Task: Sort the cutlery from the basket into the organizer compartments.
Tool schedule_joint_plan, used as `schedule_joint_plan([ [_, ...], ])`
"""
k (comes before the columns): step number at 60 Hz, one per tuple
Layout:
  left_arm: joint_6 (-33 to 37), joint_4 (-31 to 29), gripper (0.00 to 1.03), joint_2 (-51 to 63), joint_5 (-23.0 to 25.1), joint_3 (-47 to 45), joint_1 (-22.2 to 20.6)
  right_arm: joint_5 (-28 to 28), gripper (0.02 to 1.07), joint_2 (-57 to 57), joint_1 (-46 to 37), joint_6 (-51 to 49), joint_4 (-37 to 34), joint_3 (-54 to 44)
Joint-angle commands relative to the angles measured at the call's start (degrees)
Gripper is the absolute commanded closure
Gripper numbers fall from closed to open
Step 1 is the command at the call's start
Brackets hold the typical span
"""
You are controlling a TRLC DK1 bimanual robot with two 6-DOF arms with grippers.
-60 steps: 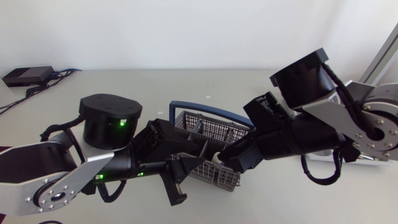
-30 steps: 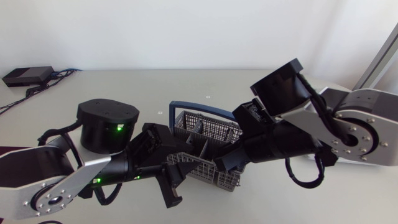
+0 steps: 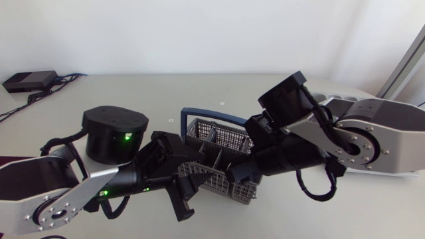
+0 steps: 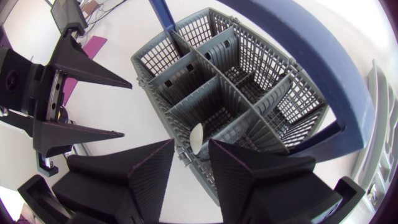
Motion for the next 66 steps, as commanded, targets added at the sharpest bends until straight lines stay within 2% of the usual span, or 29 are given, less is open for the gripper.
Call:
schedule_joint_plan([
  [1, 1.52, 0.78, 0.49, -0.79, -0.30, -1.62, 0.22, 0.68, 0.75, 0.84, 0.62, 2.02, 1.17, -1.12],
  [43, 1.52, 0.43, 0.46, -2.11, -1.44, -2.23, -0.22, 2.26, 1.00, 1.81, 1.85, 2.28, 2.05, -1.12],
  [66, 1.43, 0.34, 0.43, -2.28, -2.32, -2.59, -0.93, 4.63, 1.01, -0.91, 2.81, 1.49, 3.54, -2.26],
])
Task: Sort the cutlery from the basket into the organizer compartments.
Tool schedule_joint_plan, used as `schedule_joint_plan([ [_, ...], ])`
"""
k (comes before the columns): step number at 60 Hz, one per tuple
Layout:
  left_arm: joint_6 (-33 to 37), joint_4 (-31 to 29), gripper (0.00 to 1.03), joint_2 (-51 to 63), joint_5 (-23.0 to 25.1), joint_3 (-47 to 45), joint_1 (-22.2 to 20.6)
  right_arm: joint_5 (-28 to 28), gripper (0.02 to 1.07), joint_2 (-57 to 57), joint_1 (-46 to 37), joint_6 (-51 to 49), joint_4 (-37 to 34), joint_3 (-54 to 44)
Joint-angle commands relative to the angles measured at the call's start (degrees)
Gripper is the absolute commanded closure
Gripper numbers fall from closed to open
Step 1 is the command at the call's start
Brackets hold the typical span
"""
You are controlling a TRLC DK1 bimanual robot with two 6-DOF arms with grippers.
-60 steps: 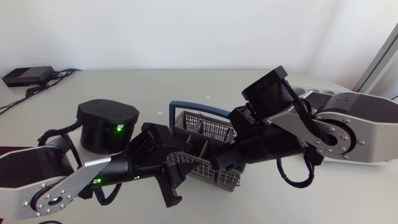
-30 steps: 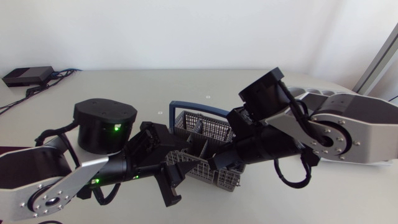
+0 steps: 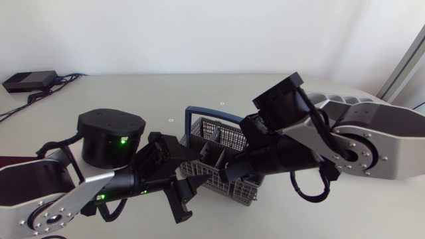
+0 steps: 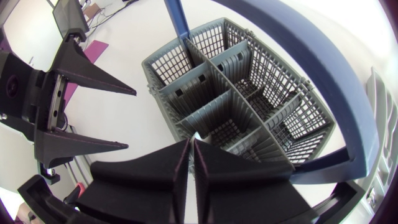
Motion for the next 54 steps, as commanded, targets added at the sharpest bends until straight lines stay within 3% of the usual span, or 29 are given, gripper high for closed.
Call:
schedule_joint_plan([
  [1, 1.21, 0.36, 0.43, -0.88, -0.62, -1.51, -0.47, 1.64, 1.01, -0.94, 0.50, 0.38, 0.28, -1.83],
  [20, 1.21, 0.27, 0.38, -0.88, -1.67, -1.69, -0.91, 0.85, 1.01, -3.84, 0.23, 0.20, -1.91, -0.51],
  [41, 1.12, 0.36, 0.34, -0.53, -2.38, -2.04, -1.79, -6.80, 1.01, -6.74, -2.40, 0.46, -5.78, 1.95],
  [54, 1.30, 0.45, 0.31, -0.44, -2.90, -2.31, -1.87, -15.32, 1.01, -8.14, -6.18, 0.55, -9.03, 4.33],
])
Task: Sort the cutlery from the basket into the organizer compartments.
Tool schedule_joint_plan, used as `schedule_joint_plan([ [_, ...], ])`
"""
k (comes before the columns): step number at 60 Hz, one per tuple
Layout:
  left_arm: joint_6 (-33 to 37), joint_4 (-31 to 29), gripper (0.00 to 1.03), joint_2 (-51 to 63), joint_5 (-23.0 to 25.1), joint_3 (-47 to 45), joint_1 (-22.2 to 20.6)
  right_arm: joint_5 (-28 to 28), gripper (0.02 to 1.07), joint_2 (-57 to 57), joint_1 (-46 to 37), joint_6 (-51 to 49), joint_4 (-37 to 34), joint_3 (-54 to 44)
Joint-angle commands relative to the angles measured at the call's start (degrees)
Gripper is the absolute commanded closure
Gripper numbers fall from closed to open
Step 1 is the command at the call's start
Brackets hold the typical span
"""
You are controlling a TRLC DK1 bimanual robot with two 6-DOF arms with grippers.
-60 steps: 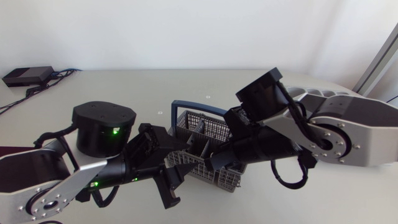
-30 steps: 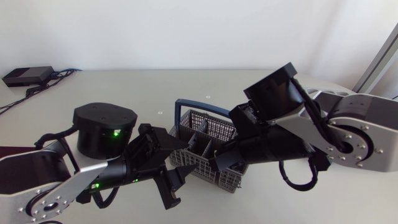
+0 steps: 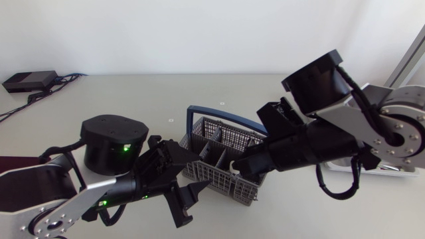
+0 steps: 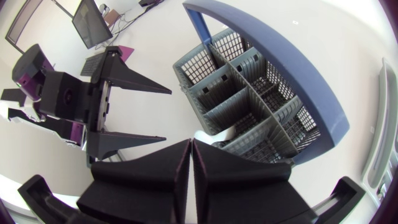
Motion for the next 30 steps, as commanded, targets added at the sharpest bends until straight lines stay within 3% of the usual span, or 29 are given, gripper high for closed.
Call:
schedule_joint_plan([
  [1, 0.73, 0.45, 0.30, -0.35, -0.37, -1.32, -0.43, -2.10, 1.01, -1.92, -1.09, 0.66, -1.80, 2.51],
  [30, 0.82, 0.54, 0.27, 0.08, -1.16, -1.15, -0.96, -19.50, 1.01, -6.22, -10.58, 0.93, -11.38, 7.79],
])
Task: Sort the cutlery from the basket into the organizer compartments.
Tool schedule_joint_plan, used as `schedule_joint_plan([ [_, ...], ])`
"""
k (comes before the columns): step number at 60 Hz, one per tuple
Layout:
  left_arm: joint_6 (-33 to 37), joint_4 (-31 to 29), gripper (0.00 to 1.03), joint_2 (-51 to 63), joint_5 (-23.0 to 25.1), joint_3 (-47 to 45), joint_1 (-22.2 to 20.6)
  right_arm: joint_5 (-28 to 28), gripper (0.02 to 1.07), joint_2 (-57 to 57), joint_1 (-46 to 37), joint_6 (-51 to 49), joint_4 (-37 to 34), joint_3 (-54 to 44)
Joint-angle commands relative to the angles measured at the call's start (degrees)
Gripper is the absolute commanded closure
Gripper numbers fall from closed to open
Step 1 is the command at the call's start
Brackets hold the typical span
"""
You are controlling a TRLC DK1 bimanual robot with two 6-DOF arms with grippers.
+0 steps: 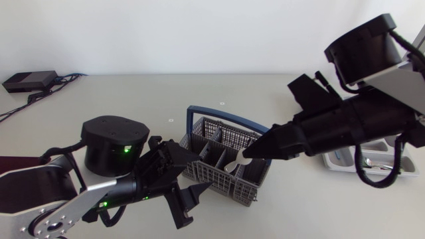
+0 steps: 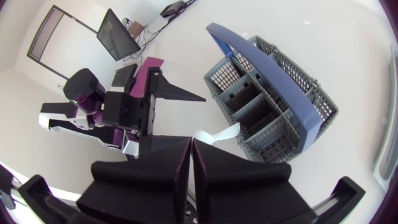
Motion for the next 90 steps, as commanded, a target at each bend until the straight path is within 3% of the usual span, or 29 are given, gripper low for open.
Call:
schedule_joint_plan([
  [1, 0.79, 0.54, 0.27, 0.08, -0.68, -1.10, -0.52, -3.05, 1.01, -1.76, -1.82, 0.84, -2.29, 2.32],
  [16, 0.79, 0.27, 0.26, 0.00, -0.68, -0.66, -0.52, -7.00, 1.01, -5.63, -6.39, -1.80, -10.38, 5.93],
  [29, 0.79, -0.25, 0.23, -0.62, -1.20, -0.84, 0.01, -8.23, 1.01, -8.71, -17.55, -13.05, -25.58, 11.38],
  [40, 0.79, -1.05, 0.22, -0.62, -1.73, 0.04, 0.09, -0.94, 1.01, -9.23, -26.08, -19.38, -33.32, 14.01],
  [51, 0.71, -2.28, 0.20, -0.62, -2.26, 0.66, -0.08, 9.35, 1.01, -8.62, -31.97, -22.01, -34.28, 12.26],
  [65, 0.53, -2.89, 0.19, -0.53, -3.23, 0.83, -0.52, 22.70, 1.01, -3.35, -36.10, -20.26, -27.60, 5.84],
  [72, 0.53, -3.24, 0.18, -0.53, -3.31, 0.92, -0.52, 31.14, 1.01, 0.78, -39.00, -18.85, -18.29, 1.62],
  [90, 0.62, -3.95, 0.17, -0.35, -3.67, 1.45, -0.52, 43.71, 1.01, 10.89, -48.14, -19.82, 2.28, -4.62],
])
